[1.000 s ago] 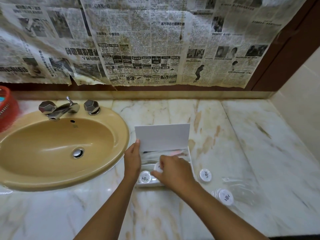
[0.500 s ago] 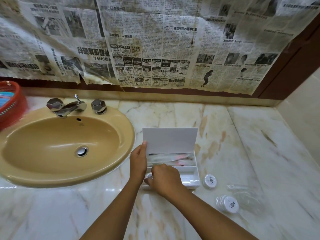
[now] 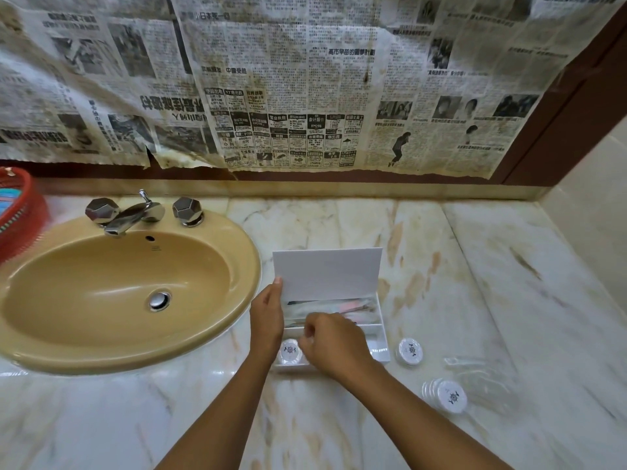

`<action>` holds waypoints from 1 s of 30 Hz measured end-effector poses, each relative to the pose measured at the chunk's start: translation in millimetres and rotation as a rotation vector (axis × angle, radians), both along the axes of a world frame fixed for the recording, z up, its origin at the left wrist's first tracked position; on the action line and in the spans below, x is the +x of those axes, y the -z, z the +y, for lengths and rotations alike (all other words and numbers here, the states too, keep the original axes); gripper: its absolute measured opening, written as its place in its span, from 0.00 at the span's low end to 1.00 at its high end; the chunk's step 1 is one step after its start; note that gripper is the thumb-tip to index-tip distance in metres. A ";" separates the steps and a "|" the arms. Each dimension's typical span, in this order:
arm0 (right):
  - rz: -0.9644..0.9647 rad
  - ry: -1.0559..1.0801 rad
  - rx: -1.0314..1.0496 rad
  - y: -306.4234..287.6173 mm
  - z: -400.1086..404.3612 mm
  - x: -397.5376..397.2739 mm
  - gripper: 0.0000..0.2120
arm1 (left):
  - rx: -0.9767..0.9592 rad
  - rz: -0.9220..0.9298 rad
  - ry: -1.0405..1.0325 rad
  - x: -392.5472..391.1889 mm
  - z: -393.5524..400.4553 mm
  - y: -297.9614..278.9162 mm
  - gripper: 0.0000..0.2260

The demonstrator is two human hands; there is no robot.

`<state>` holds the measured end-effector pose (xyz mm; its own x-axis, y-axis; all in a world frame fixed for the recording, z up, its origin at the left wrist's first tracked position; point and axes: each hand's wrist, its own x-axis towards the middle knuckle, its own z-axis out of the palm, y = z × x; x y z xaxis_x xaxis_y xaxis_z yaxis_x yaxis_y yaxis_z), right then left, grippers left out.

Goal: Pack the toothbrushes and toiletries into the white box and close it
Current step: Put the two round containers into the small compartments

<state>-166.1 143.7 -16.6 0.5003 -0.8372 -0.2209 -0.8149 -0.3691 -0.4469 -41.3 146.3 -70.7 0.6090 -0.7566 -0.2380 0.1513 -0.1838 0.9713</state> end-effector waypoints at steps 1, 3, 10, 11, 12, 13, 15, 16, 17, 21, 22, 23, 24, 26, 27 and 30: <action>-0.022 0.034 -0.017 -2.1 -3.8 -6.3 0.08 | -0.002 -0.004 0.001 -0.1 0.2 -0.2 0.14; -0.061 0.111 -0.052 -6.8 -12.7 -21.3 0.08 | -0.014 -0.003 -0.001 -1.2 0.5 -1.6 0.13; -0.037 0.292 -0.116 -5.8 -38.9 -74.7 0.09 | -0.049 0.021 -0.022 -5.9 0.5 -10.2 0.12; -0.029 0.319 -0.107 -3.2 -40.9 -80.7 0.09 | -0.056 0.019 -0.026 -6.7 0.9 -11.2 0.13; -0.022 0.344 -0.095 -0.6 -42.7 -86.0 0.09 | -0.063 0.017 -0.028 -7.1 1.0 -11.8 0.13; -0.011 0.364 -0.077 3.4 -43.5 -91.6 0.10 | -0.065 0.015 -0.027 -8.0 1.2 -12.1 0.13; 0.029 0.375 -0.030 11.7 -43.5 -100.4 0.13 | -0.067 0.012 -0.029 -8.8 1.5 -13.1 0.13; 0.066 0.364 0.000 16.1 -42.7 -104.3 0.15 | -0.068 0.008 -0.029 -9.0 1.7 -13.2 0.13; 0.116 0.345 0.031 20.6 -41.8 -107.8 0.17 | -0.070 0.004 -0.029 -9.2 2.0 -13.5 0.13; 0.295 0.268 0.119 34.3 -37.5 -118.7 0.24 | -0.081 -0.002 -0.024 -10.9 3.1 -16.7 0.14; 0.302 0.265 0.122 36.5 -36.6 -120.6 0.24 | -0.082 -0.001 -0.019 -11.3 3.2 -17.4 0.14; 0.299 0.266 0.120 37.9 -35.9 -122.1 0.23 | -0.081 0.000 -0.017 -11.6 3.1 -18.2 0.13; 0.293 0.268 0.113 38.6 -35.6 -123.3 0.23 | -0.081 0.002 -0.020 -11.5 3.1 -18.1 0.13; 0.285 0.271 0.098 38.7 -35.9 -124.4 0.21 | -0.082 0.008 -0.031 -11.4 2.7 -17.9 0.13; 0.280 0.273 0.091 37.5 -36.5 -124.4 0.21 | -0.083 0.009 -0.033 -11.6 2.7 -17.9 0.12; 0.240 0.305 0.032 27.9 -38.7 -121.9 0.20 | -0.088 0.009 -0.028 -11.7 2.7 -17.3 0.12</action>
<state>-288.1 104.9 -44.5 0.1601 -0.9305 -0.3294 -0.9679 -0.0825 -0.2374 -53.0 149.0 -53.4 0.6284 -0.7574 -0.1772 0.1643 -0.0934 0.9820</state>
